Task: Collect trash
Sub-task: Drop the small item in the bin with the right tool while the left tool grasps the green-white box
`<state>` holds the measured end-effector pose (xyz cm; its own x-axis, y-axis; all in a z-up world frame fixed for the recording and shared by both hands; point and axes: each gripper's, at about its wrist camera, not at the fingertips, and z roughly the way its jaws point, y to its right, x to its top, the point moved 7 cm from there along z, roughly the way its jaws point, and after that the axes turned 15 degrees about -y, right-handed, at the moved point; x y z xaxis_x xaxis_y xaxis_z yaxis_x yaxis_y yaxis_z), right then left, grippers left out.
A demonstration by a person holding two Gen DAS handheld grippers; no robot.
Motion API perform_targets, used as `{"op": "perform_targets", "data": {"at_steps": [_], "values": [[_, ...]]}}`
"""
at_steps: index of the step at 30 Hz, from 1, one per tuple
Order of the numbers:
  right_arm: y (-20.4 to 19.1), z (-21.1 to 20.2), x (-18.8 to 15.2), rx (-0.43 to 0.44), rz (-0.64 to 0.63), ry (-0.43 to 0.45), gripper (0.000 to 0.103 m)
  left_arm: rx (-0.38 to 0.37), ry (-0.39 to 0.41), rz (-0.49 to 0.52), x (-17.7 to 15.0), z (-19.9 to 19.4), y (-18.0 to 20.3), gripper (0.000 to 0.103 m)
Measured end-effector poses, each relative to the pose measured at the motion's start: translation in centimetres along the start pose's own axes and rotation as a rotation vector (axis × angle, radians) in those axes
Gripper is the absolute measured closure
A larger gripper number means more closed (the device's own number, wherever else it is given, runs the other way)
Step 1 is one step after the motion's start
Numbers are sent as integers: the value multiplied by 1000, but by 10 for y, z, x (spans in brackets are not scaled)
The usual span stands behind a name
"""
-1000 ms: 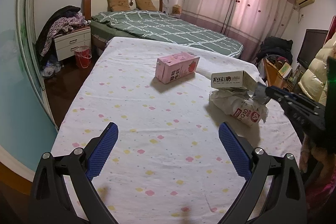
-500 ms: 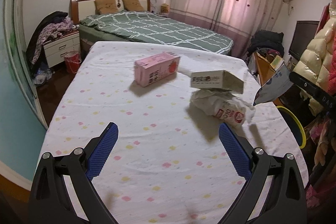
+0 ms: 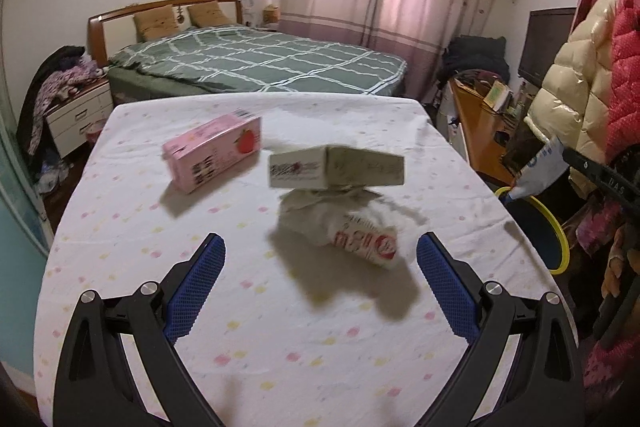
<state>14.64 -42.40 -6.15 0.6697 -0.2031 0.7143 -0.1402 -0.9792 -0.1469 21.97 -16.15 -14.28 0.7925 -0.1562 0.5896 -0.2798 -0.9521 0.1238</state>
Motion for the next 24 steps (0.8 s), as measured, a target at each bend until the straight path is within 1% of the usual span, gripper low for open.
{"op": "perform_targets", "data": {"at_steps": [4,8,11,12,14,16,24], "values": [[43,12,-4,-72,76,-26,95,-20,2,11,18,9,2,8],[75,30,-8,-132,133,-64,95,-30,-11,23,38,24,-4,8],[90,44,-12,-186,154,-91,95,-41,-41,13,49,39,-12,8],[94,50,-13,-198,162,-102,93,-41,-47,12,50,43,-13,8],[101,59,-17,-229,177,-125,92,-40,-52,24,53,50,-14,8],[106,66,-20,-232,191,-140,89,-34,-53,40,57,56,-13,8],[110,78,-26,-240,202,-166,87,-67,-62,86,65,69,2,8]]}}
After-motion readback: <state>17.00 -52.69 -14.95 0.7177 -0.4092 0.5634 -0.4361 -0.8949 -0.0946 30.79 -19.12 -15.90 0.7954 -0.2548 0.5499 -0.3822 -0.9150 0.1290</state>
